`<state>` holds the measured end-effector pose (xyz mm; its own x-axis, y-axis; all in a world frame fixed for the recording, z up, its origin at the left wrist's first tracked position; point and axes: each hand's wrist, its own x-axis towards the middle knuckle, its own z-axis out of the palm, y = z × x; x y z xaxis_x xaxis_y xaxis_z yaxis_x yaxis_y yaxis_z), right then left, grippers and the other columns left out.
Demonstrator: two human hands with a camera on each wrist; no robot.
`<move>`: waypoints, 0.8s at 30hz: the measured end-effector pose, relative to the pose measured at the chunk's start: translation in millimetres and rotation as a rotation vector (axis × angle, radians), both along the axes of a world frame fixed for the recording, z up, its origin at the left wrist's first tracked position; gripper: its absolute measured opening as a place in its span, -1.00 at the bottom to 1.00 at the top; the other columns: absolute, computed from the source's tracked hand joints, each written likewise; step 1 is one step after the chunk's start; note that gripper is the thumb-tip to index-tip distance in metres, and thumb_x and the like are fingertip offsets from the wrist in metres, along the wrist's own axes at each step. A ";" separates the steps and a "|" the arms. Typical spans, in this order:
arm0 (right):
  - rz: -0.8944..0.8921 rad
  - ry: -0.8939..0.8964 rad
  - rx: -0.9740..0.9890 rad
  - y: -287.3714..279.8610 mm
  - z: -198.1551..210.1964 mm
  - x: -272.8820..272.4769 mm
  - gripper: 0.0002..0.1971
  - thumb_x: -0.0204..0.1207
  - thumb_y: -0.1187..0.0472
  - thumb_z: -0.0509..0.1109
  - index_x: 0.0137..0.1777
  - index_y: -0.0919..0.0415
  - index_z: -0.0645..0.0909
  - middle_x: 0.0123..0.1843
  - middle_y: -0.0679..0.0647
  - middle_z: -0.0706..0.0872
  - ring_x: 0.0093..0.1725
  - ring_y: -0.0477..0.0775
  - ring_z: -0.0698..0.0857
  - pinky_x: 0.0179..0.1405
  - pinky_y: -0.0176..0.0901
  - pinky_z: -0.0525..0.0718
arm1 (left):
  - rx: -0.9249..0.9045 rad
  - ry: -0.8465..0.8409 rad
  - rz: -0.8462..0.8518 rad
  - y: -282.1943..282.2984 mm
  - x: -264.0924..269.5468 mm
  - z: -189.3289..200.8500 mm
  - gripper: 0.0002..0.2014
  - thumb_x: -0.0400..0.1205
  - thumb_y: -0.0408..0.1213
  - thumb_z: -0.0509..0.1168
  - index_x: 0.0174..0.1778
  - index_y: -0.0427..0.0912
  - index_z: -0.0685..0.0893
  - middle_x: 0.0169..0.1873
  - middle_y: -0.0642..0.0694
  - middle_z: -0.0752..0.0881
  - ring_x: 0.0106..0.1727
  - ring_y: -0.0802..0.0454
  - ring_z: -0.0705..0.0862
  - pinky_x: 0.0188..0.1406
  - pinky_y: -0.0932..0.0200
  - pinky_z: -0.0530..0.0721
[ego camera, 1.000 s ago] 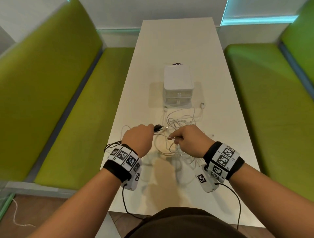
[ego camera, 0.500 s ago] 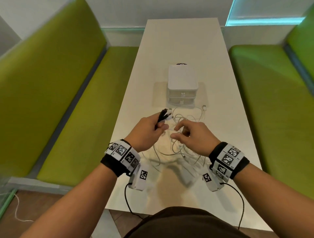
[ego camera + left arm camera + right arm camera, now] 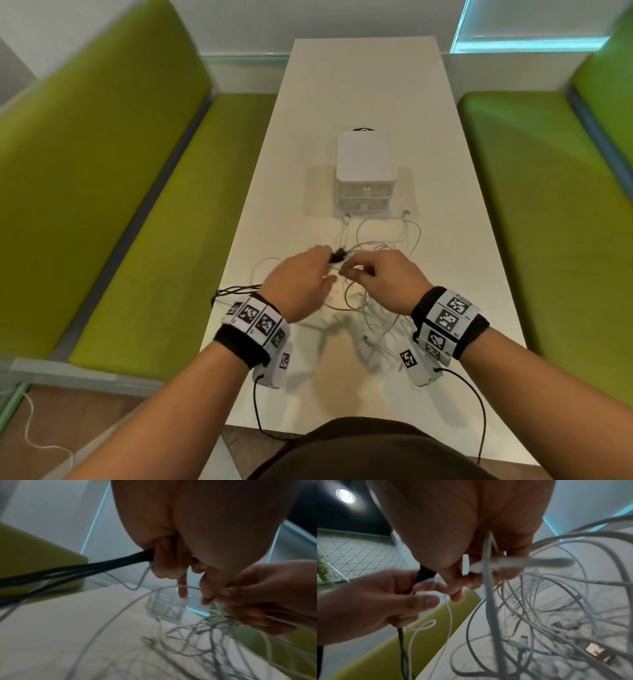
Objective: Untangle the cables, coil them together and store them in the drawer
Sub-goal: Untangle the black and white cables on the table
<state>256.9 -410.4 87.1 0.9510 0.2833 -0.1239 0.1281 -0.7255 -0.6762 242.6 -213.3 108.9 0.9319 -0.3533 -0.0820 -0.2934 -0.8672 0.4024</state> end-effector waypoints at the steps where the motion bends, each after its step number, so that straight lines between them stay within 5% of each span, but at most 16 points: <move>1: -0.008 -0.028 0.002 2.2 0.1 -1.0 -0.78 0.61 -0.23 0.36 0.00 -0.19 0.77 -0.54 -0.29 0.58 -0.48 -0.18 0.53 -0.34 -0.10 0.48 | -0.048 0.023 -0.032 -6.4 -2.3 -2.0 -0.79 0.73 -0.13 0.22 0.20 -0.13 0.49 -0.06 -0.14 0.73 -0.09 -0.23 0.72 -0.11 -0.18 0.68; 5: -0.058 -0.017 0.103 -0.8 5.7 -4.6 -0.59 0.59 -0.39 0.26 -0.09 -0.06 0.63 -0.52 -0.15 0.54 -0.47 -0.12 0.49 -0.34 0.01 0.51 | -0.373 0.100 0.100 0.5 0.4 7.5 -0.63 0.74 -0.10 0.28 0.48 -0.01 0.52 -0.17 0.06 0.72 -0.05 0.05 0.72 0.00 0.06 0.66; 6: -0.035 0.018 0.046 -6.0 5.7 -4.0 -0.51 0.59 -0.41 0.23 -0.16 0.02 0.61 -0.46 -0.12 0.57 -0.40 -0.06 0.55 -0.28 0.03 0.57 | -0.441 0.063 0.143 7.0 2.2 10.4 -0.70 0.73 -0.13 0.30 0.40 0.04 0.59 -0.26 0.14 0.66 -0.15 0.18 0.67 -0.10 0.16 0.61; 8: 0.052 0.117 -0.125 -15.9 4.8 -3.4 -0.51 0.66 -0.30 0.24 -0.23 0.11 0.62 -0.33 -0.09 0.66 -0.26 0.00 0.65 -0.16 0.04 0.61 | -0.508 -0.028 0.254 24.3 7.6 16.0 -0.90 0.70 -0.16 0.35 -0.08 0.16 0.62 -0.43 0.17 0.51 -0.41 0.26 0.49 -0.33 0.23 0.43; 10: 0.116 0.189 -0.147 -20.5 3.5 -2.2 -0.64 0.73 -0.07 0.25 -0.21 0.09 0.67 -0.28 -0.13 0.69 -0.21 -0.08 0.67 -0.12 -0.04 0.60 | -0.457 -0.014 0.323 39.5 18.2 13.0 -0.80 0.68 -0.10 0.37 -0.23 0.13 0.52 -0.44 0.15 0.50 -0.44 0.23 0.46 -0.37 0.19 0.44; 14: 0.024 0.104 0.073 -11.2 8.6 1.5 -0.66 0.78 -0.04 0.19 -0.10 0.11 0.67 -0.33 -0.21 0.64 -0.30 -0.21 0.61 -0.20 -0.08 0.54 | -0.070 0.145 0.308 49.1 23.3 -3.0 -0.76 0.65 0.00 0.36 0.09 -0.07 0.59 -0.24 0.00 0.72 -0.16 -0.03 0.72 -0.13 -0.05 0.72; 18: 0.104 0.088 -0.015 -9.4 6.8 0.3 -0.73 0.82 -0.05 0.03 0.03 -0.04 0.53 -0.10 -0.20 0.68 -0.06 0.01 0.64 0.04 0.10 0.63 | -0.147 -0.035 0.266 32.2 11.4 -10.5 -0.82 0.66 -0.08 0.36 0.02 -0.06 0.53 -0.20 0.14 0.56 -0.16 0.03 0.62 -0.30 0.16 0.43; 21: 0.255 0.094 -0.228 -3.1 3.9 -6.4 -0.73 0.80 -0.05 -0.04 0.05 -0.12 0.50 -0.01 -0.12 0.73 0.00 0.06 0.68 0.10 0.15 0.65 | -0.307 -0.147 0.099 13.8 1.3 -4.4 -0.58 0.65 -0.09 0.38 0.42 0.02 0.49 -0.16 0.21 0.49 -0.20 0.27 0.56 -0.22 0.34 0.47; 24: 0.267 0.095 -0.220 5.6 1.8 -7.5 -0.75 0.77 -0.05 0.05 0.08 -0.11 0.57 -0.02 -0.12 0.78 -0.01 0.05 0.74 0.04 0.11 0.70 | -0.199 -0.122 -0.041 -2.7 -4.1 2.0 -0.80 0.71 -0.05 0.30 0.14 -0.03 0.48 -0.31 0.18 0.51 -0.34 0.23 0.54 -0.34 0.21 0.43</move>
